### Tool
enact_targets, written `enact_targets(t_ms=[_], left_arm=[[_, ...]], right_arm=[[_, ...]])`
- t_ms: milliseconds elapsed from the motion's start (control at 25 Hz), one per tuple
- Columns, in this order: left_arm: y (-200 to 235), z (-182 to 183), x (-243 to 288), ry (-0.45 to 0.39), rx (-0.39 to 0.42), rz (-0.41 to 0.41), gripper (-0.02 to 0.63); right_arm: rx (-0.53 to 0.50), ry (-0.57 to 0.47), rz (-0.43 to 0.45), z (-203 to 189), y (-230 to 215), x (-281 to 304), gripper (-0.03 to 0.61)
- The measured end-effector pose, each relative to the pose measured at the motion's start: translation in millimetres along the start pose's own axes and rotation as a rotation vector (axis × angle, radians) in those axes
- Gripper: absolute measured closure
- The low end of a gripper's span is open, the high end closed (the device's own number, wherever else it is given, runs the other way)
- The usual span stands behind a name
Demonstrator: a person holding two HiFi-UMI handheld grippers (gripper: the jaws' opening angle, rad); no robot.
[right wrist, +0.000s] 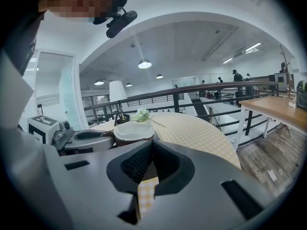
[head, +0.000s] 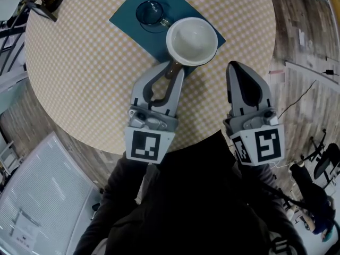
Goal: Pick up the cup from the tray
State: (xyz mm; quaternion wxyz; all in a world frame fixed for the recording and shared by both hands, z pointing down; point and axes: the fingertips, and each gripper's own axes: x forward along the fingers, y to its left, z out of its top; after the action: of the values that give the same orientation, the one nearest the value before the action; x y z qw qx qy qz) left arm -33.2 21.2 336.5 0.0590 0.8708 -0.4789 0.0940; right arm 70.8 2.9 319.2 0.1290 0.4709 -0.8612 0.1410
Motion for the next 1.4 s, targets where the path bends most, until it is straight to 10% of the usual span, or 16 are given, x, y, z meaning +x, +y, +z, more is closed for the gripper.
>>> enact_targets(t_ms=[760, 1400], left_arm=[[8.5, 36.7, -26.6, -0.067, -0.004, 0.049, 0.555], [83.1, 11.0, -135.2, -0.082, -0.022, 0.317, 0.558]], right_arm=[[-0.049, -0.047, 0.054, 33.2, 20.8, -3.3, 0.575], [-0.126, -0.032, 0.243, 31.4, 123.0, 17.1, 0.575]])
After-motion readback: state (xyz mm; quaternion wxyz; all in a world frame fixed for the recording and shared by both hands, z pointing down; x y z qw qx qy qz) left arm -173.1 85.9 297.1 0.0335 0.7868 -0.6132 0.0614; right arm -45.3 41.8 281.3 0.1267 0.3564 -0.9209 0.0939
